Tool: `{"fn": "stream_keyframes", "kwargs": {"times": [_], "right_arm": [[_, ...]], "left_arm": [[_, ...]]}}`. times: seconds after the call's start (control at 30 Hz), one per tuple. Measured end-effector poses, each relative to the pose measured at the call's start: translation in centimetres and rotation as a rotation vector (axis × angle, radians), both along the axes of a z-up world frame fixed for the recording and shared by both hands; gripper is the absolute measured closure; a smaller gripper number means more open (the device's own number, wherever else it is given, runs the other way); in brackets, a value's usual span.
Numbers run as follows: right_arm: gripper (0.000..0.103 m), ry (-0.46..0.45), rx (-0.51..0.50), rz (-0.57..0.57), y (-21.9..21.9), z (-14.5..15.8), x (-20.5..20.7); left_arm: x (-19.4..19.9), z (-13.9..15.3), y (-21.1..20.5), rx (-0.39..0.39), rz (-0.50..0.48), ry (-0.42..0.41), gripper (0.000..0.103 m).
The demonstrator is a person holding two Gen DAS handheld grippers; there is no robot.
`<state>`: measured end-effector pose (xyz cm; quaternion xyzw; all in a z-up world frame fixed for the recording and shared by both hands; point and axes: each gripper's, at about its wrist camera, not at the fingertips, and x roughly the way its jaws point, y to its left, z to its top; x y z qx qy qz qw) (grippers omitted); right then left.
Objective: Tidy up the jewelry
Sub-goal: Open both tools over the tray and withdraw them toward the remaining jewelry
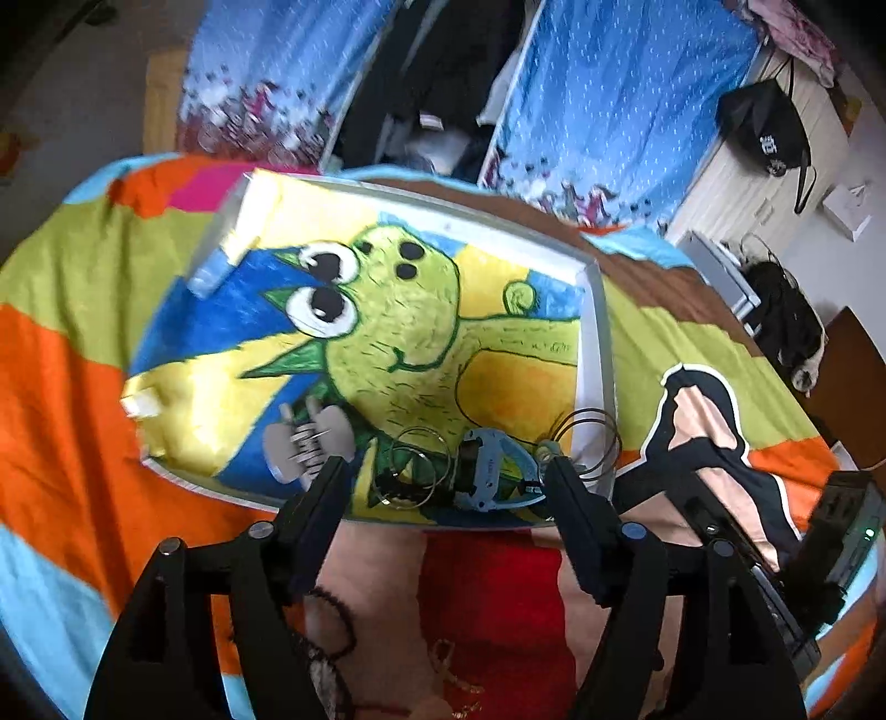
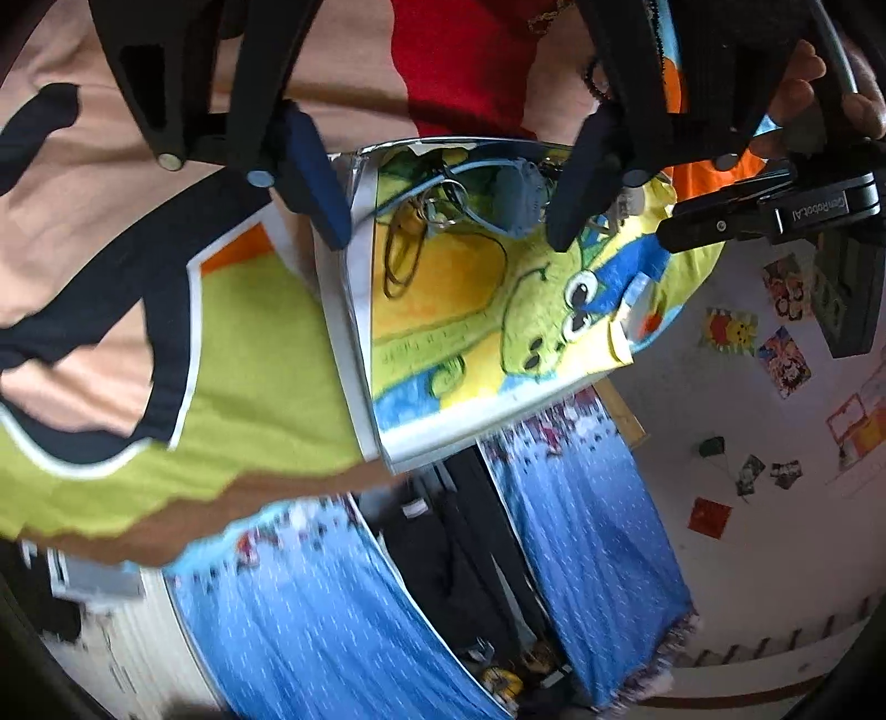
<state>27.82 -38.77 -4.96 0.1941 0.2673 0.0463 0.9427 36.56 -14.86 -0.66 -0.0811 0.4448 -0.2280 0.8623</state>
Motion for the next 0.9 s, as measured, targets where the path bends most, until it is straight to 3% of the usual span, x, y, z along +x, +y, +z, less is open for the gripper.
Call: {"fn": "stream_keyframes", "kwargs": {"times": [0.03,0.1,0.3,0.57,0.73,0.9], "right_arm": [[0.024,-0.019,-0.017,-0.003,0.2,0.4,-0.5],[0.016,-0.063,-0.049,-0.017,0.8,1.2,-1.8],[0.000,-0.176,-0.110,-0.048,2.7,3.2,-5.7],[0.000,-0.251,-0.207,-0.068,5.7,4.3,-12.3],[0.000,-0.290,-0.273,-0.052,7.6,4.8,-15.1],[0.000,-0.262,-0.288,-0.028,9.4,4.4,-17.3]], "left_arm": [[-0.8,0.3,0.4,-0.002,0.021,-0.022,0.020],[-2.4,1.0,1.4,-0.016,0.061,-0.073,0.012],[-7.3,2.7,3.8,0.013,0.136,-0.206,0.009],[-13.9,3.3,7.2,0.042,0.194,-0.328,0.006],[-17.2,2.8,9.1,0.064,0.214,-0.349,0.006],[-20.2,2.5,10.7,0.084,0.215,-0.364,0.006]]}}
